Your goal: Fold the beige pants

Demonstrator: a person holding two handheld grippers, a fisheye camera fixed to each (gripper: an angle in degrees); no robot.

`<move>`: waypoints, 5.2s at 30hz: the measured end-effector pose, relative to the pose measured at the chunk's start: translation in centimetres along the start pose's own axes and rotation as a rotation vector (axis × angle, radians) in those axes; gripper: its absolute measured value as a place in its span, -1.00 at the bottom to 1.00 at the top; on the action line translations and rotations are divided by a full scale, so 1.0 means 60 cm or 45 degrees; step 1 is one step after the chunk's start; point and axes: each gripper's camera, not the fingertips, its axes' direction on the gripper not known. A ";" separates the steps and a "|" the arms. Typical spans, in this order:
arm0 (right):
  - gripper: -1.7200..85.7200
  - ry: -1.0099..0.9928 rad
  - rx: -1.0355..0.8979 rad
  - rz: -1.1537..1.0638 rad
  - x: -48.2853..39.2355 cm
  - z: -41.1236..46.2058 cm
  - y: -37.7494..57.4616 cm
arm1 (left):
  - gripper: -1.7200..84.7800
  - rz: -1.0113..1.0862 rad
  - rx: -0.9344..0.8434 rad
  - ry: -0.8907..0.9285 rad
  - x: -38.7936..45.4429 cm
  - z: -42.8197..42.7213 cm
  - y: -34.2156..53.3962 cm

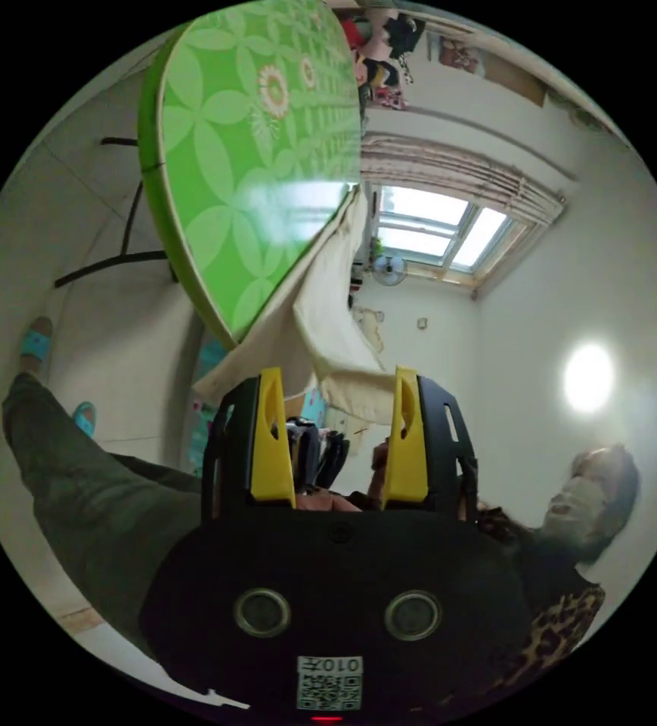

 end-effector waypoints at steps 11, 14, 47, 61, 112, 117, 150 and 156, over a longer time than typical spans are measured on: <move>-0.93 -0.011 0.093 0.119 -0.020 -0.087 0.031 | -0.93 0.080 -0.275 -0.140 0.008 0.106 -0.060; -0.92 -0.017 0.110 0.113 -0.035 -0.108 0.007 | -0.96 0.216 -0.289 -0.213 0.076 0.102 -0.085; -0.89 0.173 -0.322 0.421 0.008 -0.121 0.147 | -0.96 0.407 -0.427 -0.601 0.026 0.101 -0.016; -0.68 0.330 -0.156 0.760 0.118 -0.250 0.168 | -0.96 0.257 -0.416 -0.556 -0.023 0.051 0.016; -0.56 0.103 -0.258 0.863 0.214 -0.387 0.174 | -0.97 0.210 -0.411 -0.651 0.032 0.130 0.051; -0.41 0.142 -0.131 0.717 0.196 -0.443 0.120 | -0.97 0.229 -0.426 -0.708 0.035 0.138 0.067; -0.86 -0.128 -0.378 0.554 0.082 -0.409 0.012 | -0.94 0.234 -0.131 -0.523 -0.035 0.233 0.077; -0.82 -0.115 -0.391 0.743 0.135 -0.392 0.052 | -0.93 0.200 -0.137 -0.526 -0.052 0.258 0.099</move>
